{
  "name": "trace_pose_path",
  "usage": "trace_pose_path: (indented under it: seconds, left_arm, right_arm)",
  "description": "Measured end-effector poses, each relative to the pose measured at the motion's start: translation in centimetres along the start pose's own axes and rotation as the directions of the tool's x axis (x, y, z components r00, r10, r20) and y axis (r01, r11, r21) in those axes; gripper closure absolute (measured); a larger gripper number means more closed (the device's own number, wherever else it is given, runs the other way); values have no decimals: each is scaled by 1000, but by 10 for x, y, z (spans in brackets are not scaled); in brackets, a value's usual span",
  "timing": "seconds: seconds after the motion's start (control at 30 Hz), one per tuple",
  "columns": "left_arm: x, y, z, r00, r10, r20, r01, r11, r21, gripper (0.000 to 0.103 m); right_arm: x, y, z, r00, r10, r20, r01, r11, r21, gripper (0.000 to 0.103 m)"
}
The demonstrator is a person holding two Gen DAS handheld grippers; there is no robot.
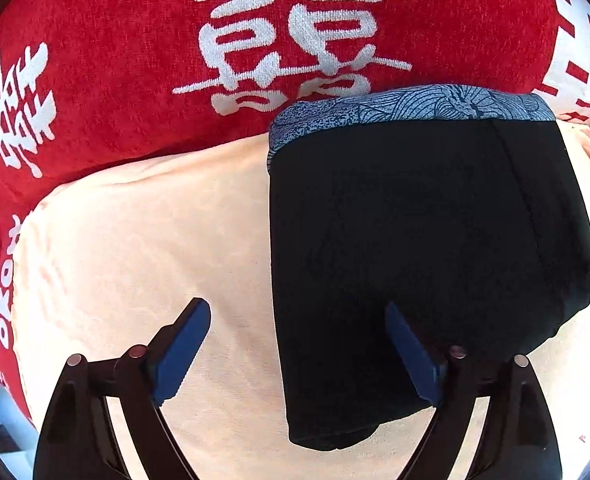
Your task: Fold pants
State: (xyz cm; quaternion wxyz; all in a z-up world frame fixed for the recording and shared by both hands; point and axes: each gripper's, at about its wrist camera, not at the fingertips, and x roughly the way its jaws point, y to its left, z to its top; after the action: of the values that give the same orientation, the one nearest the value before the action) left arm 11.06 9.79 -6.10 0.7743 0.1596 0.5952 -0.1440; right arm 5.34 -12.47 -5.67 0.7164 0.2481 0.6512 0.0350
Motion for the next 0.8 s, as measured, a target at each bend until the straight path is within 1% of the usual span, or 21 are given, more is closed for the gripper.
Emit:
trace_pose_path:
  seconds: [0.13, 0.27, 0.43, 0.5, 0.8]
  left_arm:
    - [1, 8, 5, 999, -29, -29, 29, 999, -23, 13]
    - [5, 20, 8, 995, -79, -68, 74, 995, -70, 13]
    - [7, 24, 11, 994, -75, -80, 71, 996, -62, 13]
    - [3, 26, 6, 993, -78, -84, 73, 995, -62, 13]
    - [9, 17, 17, 992, -80, -94, 74, 995, -62, 13]
  right_arm:
    - [0, 3, -7, 999, -41, -8, 41, 998, -43, 62]
    - [-9, 4, -9, 999, -43, -3, 42, 998, -38, 62]
    - [-14, -1, -11, 999, -35, -17, 34, 999, -31, 61]
    - [-17, -2, -12, 999, -34, -23, 33, 999, -33, 61]
    - [-12, -5, -9, 999, -14, -43, 13, 1000, -29, 59]
